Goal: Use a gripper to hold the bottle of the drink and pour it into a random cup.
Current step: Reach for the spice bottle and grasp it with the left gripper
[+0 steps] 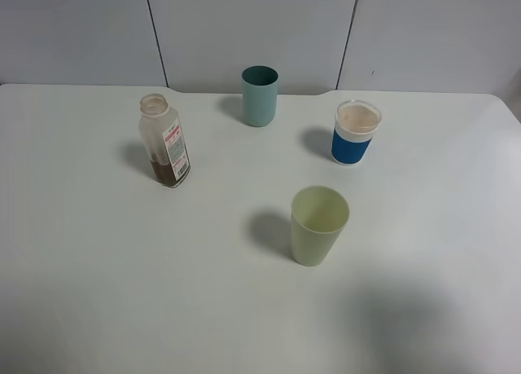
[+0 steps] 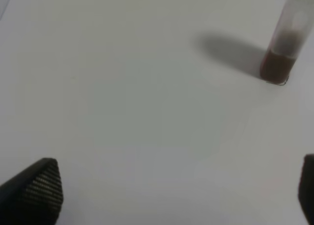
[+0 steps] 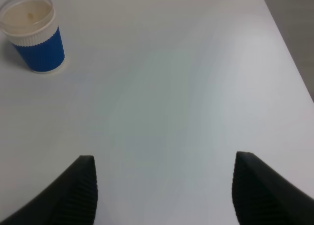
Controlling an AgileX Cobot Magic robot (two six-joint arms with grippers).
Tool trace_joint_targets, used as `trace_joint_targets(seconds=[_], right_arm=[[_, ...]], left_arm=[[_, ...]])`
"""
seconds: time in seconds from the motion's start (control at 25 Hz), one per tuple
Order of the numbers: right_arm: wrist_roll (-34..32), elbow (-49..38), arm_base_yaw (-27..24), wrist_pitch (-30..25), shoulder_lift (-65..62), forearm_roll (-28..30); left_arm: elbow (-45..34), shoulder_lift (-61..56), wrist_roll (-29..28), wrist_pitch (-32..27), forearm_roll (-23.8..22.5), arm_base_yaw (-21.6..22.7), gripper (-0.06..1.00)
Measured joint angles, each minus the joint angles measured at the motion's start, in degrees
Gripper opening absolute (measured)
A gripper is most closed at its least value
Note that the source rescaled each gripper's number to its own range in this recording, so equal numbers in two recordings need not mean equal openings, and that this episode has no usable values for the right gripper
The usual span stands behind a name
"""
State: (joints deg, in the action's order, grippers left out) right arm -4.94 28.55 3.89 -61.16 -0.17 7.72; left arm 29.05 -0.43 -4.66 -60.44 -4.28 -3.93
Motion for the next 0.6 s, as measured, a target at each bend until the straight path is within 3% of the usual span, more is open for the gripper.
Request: trace_joint_targets(seconds=[0.6], right_arm=[[0.0, 0.0, 0.0, 0.0, 0.0, 0.0]], left_arm=[[0.0, 0.0, 0.0, 0.0, 0.0, 0.0, 1.0]])
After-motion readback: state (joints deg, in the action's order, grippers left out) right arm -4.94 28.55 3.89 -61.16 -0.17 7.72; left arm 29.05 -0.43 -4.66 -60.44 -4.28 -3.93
